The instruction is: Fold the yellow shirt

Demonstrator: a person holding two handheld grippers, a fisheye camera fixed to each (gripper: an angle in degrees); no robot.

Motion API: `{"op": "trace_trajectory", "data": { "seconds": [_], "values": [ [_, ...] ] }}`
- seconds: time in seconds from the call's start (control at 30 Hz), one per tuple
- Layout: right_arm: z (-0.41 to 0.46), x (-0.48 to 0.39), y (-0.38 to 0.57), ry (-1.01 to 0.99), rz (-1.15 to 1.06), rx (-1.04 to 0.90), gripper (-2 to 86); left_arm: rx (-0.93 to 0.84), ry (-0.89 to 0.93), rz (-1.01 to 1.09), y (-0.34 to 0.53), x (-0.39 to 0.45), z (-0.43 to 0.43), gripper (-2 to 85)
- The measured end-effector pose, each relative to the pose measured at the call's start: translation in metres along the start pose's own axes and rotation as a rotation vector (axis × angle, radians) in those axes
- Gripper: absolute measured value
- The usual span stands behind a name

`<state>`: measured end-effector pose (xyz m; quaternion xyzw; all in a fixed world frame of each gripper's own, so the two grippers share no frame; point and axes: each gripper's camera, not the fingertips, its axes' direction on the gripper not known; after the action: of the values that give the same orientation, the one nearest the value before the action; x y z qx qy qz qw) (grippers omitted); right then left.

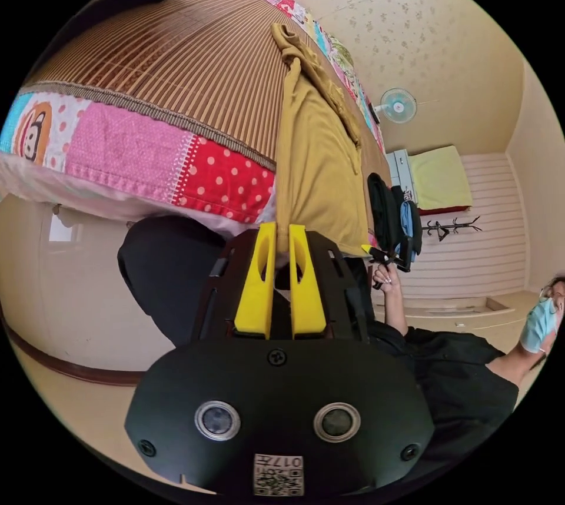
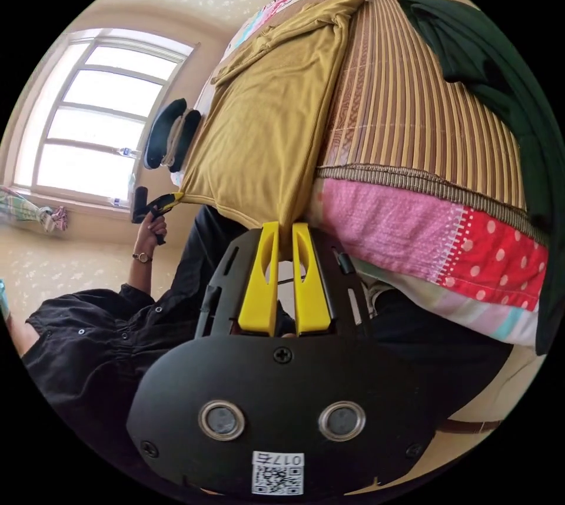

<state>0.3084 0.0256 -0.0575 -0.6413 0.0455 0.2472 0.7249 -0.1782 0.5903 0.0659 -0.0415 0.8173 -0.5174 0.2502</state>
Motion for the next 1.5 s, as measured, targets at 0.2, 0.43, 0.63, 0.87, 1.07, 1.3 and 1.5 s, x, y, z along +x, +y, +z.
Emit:
{"op": "trace_trajectory", "data": {
  "seconds": [0.2,0.43,0.63,0.87,1.07,1.3,1.5],
  "values": [
    [-0.103,0.003,0.034,-0.356,-0.081,0.279,2.8,0.100,0.421,0.056,0.035,-0.013,-0.056,4.3],
    [-0.197,-0.043,0.043,-0.645,-0.257,0.502,2.8,0.218,0.678,0.296,0.064,0.032,-0.133,4.4],
    [-0.244,-0.110,0.056,-0.738,-0.435,0.564,2.9,0.264,0.914,0.430,0.080,0.053,-0.192,4.3],
    [-0.209,-0.098,-0.007,-0.513,-0.236,0.573,2.9,0.296,1.115,0.168,0.039,-0.005,-0.128,4.2],
    [-0.128,-0.070,-0.122,-0.231,0.049,0.532,3.2,0.364,1.064,-0.136,-0.035,-0.043,-0.047,4.3],
    [-0.032,-0.053,-0.241,-0.094,0.226,0.516,5.1,0.407,1.014,-0.172,-0.146,-0.031,0.044,6.7],
    [0.047,-0.060,-0.248,-0.003,0.170,0.548,14.1,0.503,0.901,-0.106,-0.137,-0.035,0.108,16.4]
  ]
}}
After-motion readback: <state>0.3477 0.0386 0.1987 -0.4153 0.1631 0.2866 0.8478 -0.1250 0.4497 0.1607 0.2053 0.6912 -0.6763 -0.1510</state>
